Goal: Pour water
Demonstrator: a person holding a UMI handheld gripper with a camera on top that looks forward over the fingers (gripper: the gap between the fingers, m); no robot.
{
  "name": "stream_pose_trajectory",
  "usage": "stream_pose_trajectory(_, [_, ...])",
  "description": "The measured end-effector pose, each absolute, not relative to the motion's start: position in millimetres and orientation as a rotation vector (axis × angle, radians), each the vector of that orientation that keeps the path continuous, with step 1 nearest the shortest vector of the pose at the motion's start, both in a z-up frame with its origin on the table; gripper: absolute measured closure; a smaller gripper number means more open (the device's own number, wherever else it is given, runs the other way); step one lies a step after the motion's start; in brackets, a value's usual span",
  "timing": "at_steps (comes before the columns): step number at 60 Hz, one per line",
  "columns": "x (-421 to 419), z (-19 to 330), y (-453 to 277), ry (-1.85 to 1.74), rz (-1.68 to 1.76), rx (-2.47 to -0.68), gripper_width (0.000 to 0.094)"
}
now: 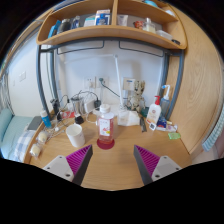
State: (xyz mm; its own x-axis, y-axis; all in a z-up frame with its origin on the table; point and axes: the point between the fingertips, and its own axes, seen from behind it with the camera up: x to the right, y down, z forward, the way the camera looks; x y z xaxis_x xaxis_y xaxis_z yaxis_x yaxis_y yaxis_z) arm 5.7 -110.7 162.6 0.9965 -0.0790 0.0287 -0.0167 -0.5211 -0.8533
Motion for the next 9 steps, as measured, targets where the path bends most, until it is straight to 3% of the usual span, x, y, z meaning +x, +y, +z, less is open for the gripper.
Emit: stream_pose_trajectory(9, [7.9,170.3,-118.1,0.041,-0.088,-2.122,0.0085])
